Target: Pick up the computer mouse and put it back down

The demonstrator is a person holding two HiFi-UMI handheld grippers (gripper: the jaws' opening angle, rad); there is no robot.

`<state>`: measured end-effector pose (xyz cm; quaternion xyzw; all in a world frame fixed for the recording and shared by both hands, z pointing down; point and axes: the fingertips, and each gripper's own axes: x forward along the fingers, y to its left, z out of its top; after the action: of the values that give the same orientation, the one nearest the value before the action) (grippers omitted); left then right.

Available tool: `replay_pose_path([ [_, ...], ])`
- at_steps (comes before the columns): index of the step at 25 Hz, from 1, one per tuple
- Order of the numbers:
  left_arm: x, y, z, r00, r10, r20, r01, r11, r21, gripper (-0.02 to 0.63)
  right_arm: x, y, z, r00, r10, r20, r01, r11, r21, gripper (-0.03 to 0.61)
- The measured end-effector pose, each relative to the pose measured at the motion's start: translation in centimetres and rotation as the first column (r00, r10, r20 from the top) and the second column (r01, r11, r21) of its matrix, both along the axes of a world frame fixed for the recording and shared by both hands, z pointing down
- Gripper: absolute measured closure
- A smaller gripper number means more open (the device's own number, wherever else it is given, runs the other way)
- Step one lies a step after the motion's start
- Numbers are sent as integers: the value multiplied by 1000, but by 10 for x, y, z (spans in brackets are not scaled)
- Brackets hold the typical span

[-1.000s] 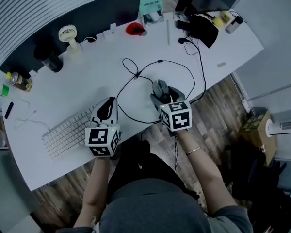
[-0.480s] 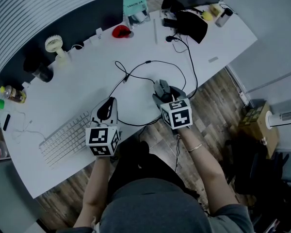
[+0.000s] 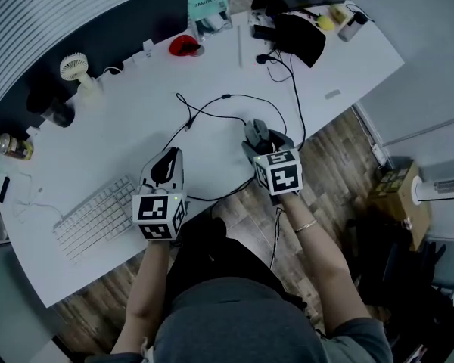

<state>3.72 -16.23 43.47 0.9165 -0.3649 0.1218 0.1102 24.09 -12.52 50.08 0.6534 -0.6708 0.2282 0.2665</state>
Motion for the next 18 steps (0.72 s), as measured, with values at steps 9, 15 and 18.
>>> replay_pose_path([
  [9,11,-12,4,1000,-19,9,20,1000,-13,578,27,-19,10,1000,4,1,-4,1000,-27,273],
  [15,9,-19,11,999,-49,15,50,998,-30,578,39,-32,21,1000,-3,2,3,999,-55,273],
  [18,8,-21,14,998,-58,20,58,998,-37,578,42,-38,27,1000,-13,-5,13,997,-72,273],
])
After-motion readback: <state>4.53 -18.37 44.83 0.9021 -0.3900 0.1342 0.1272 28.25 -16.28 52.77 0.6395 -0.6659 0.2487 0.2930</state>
